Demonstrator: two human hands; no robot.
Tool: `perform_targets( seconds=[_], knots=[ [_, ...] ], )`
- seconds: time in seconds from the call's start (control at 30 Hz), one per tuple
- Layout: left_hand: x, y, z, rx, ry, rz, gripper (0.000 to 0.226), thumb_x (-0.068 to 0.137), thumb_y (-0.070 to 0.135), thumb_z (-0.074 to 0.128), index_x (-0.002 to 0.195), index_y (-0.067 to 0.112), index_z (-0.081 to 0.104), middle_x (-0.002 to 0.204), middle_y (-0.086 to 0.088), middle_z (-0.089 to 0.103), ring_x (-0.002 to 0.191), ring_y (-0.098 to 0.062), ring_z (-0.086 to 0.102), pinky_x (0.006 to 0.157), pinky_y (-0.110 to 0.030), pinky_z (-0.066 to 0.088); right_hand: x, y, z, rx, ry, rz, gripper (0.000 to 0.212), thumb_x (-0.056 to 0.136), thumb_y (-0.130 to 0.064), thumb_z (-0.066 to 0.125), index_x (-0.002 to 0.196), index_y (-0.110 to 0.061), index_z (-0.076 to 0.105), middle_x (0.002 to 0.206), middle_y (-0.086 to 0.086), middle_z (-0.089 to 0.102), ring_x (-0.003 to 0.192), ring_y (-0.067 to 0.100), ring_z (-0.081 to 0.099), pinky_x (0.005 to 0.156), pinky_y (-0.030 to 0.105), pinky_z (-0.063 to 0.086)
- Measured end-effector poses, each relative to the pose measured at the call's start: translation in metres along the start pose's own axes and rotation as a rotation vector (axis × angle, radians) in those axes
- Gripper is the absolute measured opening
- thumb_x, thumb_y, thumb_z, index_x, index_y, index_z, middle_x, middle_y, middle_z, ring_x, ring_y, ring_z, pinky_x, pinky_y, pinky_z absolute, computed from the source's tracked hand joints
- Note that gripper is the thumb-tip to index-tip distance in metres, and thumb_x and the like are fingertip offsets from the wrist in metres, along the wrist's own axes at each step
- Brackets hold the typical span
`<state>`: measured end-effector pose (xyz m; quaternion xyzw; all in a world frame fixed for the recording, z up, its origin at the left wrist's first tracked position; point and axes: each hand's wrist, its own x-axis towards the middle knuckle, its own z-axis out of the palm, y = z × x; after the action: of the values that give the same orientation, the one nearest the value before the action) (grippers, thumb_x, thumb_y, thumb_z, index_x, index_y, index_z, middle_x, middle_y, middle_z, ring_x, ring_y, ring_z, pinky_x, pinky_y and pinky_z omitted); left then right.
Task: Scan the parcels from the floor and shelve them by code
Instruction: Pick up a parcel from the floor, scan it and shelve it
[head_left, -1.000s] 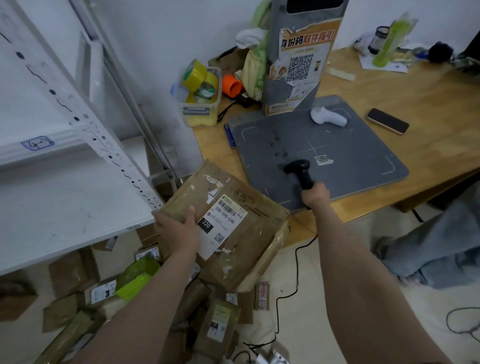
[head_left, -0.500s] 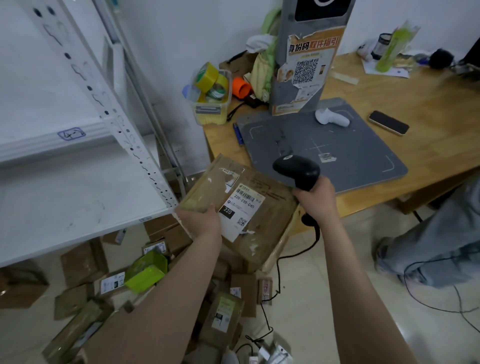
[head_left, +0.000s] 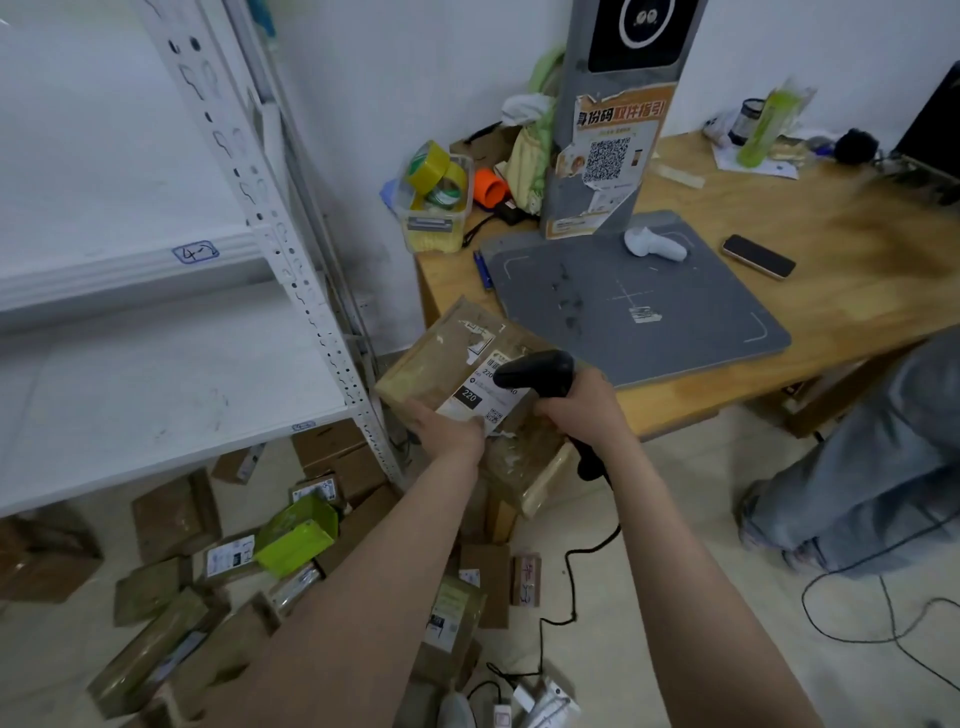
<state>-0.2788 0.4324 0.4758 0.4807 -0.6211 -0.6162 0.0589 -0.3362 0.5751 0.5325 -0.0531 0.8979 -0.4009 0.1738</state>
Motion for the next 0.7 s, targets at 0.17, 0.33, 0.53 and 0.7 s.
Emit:
perform_targets(
  seconds=[0.17, 0.33, 0.53, 0.7],
  knots=[
    [-0.010, -0.001, -0.005, 0.149, -0.074, 0.019, 0.112, 0.087, 0.009, 0.075, 0.159, 0.018, -0.011, 0.163, -0.013, 0.020, 0.145, -0.036, 0.032, 0.116, -0.043, 0.033, 0.009, 0.004, 0.011, -0.176, 0.014, -0.015, 0.022, 0.083, -0.011, 0.067, 0.102, -0.002, 0.061, 0.080, 0.005, 0.056, 0.071, 0.018, 0.052, 0.049, 0.024, 0.037],
    [-0.010, -0.004, -0.007, 0.211, -0.103, 0.023, 0.125, 0.082, 0.016, 0.081, 0.157, 0.024, -0.019, 0.160, -0.016, 0.025, 0.141, -0.040, 0.036, 0.106, -0.056, 0.045, 0.012, 0.009, 0.018, -0.294, 0.076, -0.013, 0.021, 0.084, -0.021, 0.067, 0.096, -0.003, 0.063, 0.075, 0.003, 0.054, 0.074, 0.022, 0.056, 0.048, 0.021, 0.026],
    [-0.015, -0.004, -0.008, 0.246, -0.101, 0.041, 0.128, 0.081, 0.016, 0.082, 0.157, 0.027, -0.020, 0.156, -0.019, 0.029, 0.137, -0.042, 0.040, 0.100, -0.058, 0.050, 0.009, 0.012, 0.022, -0.312, 0.135, 0.010, 0.021, 0.085, -0.026, 0.068, 0.093, -0.007, 0.062, 0.072, 0.001, 0.053, 0.064, 0.015, 0.046, 0.047, 0.020, 0.026],
    [-0.015, -0.006, -0.008, 0.239, -0.100, 0.058, 0.128, 0.080, 0.015, 0.082, 0.157, 0.026, -0.019, 0.158, -0.018, 0.028, 0.138, -0.042, 0.039, 0.099, -0.059, 0.050, 0.007, 0.016, 0.022, -0.220, 0.160, 0.019, 0.022, 0.084, -0.028, 0.069, 0.090, -0.008, 0.064, 0.070, 0.000, 0.054, 0.071, 0.023, 0.058, 0.052, 0.029, 0.040]
  ],
)
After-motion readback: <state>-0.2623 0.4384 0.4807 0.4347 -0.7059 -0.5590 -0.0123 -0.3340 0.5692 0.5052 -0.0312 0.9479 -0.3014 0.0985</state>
